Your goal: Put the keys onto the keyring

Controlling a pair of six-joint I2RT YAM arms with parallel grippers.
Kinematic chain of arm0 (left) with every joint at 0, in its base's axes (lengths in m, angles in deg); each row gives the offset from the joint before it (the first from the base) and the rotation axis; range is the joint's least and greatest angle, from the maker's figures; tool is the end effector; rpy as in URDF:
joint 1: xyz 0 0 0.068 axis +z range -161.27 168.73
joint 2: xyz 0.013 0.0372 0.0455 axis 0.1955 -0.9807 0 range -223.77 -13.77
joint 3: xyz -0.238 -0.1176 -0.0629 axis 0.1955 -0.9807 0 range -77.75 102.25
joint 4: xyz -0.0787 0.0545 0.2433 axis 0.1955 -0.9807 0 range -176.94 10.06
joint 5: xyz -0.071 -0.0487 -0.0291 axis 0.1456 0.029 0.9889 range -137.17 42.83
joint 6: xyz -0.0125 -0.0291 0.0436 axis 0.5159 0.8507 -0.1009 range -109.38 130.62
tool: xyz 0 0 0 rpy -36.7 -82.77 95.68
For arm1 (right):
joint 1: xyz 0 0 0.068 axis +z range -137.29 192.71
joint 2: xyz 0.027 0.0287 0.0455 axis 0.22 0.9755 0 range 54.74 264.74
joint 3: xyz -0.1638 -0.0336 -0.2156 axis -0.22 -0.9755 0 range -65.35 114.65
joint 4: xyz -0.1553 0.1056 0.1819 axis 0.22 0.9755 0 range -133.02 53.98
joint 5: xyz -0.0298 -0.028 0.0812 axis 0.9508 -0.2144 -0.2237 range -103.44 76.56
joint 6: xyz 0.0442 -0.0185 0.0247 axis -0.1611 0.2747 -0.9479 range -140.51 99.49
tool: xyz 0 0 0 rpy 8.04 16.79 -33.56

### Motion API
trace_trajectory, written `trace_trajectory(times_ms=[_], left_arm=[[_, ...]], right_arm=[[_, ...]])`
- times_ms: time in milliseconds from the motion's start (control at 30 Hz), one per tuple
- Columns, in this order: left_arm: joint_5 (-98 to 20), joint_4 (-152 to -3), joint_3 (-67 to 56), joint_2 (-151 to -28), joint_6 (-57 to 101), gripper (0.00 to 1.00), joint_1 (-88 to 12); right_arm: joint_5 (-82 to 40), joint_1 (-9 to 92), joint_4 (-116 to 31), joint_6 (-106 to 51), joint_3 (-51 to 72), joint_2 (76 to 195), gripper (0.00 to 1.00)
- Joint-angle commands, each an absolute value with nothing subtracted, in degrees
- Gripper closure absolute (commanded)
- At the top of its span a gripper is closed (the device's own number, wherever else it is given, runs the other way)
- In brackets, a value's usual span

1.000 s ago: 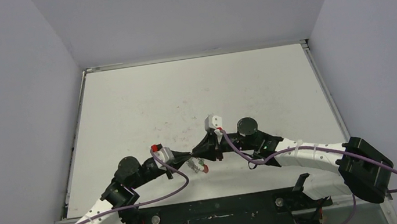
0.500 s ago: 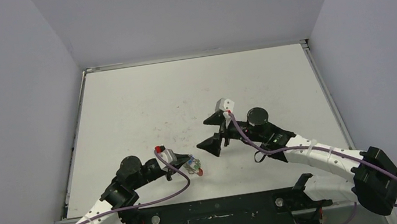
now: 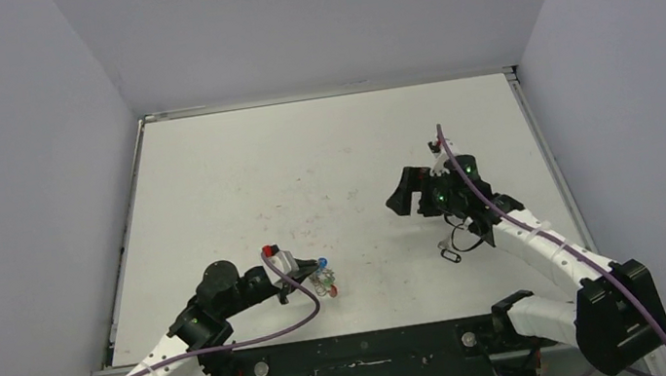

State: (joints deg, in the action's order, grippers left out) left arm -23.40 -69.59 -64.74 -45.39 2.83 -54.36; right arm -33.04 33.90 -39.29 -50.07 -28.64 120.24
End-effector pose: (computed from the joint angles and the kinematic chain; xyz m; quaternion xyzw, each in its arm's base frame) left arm 0.1013 -0.1142 0.2154 0.4395 0.6104 -0.3425 0.5630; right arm 0.2239 0.0997 0.2305 -0.0185 0.8677 0.3379 0.3642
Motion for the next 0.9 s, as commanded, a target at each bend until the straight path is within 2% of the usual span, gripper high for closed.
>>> trace_trajectory(times_ms=[0, 133, 267, 567, 867], left_arm=[[-23.4, -67.7, -61.6, -45.1, 2.5, 1.0, -54.4], [-23.4, -67.1, -62.1, -45.2, 2.7, 1.0, -54.5], [-23.1, -66.3, -62.4, -46.0, 2.9, 1.0, -54.4], [-21.8, -64.0, -63.6, -46.3, 3.7, 1.0, -54.5], [-21.4, -64.6, -63.6, -46.2, 3.1, 1.0, -54.5]], right_arm=[[-22.6, 30.9, -25.0, -55.0, -31.4, 114.1, 0.0], [-14.0, 29.5, -12.1, -56.6, -30.8, 111.5, 0.0], [-11.3, 29.1, -7.6, -60.3, -32.0, 108.4, 0.07], [-8.0, 29.0, -4.6, -66.3, -36.3, 103.8, 0.51], [-10.8, 28.8, -10.5, -64.3, -36.1, 111.8, 0.64]])
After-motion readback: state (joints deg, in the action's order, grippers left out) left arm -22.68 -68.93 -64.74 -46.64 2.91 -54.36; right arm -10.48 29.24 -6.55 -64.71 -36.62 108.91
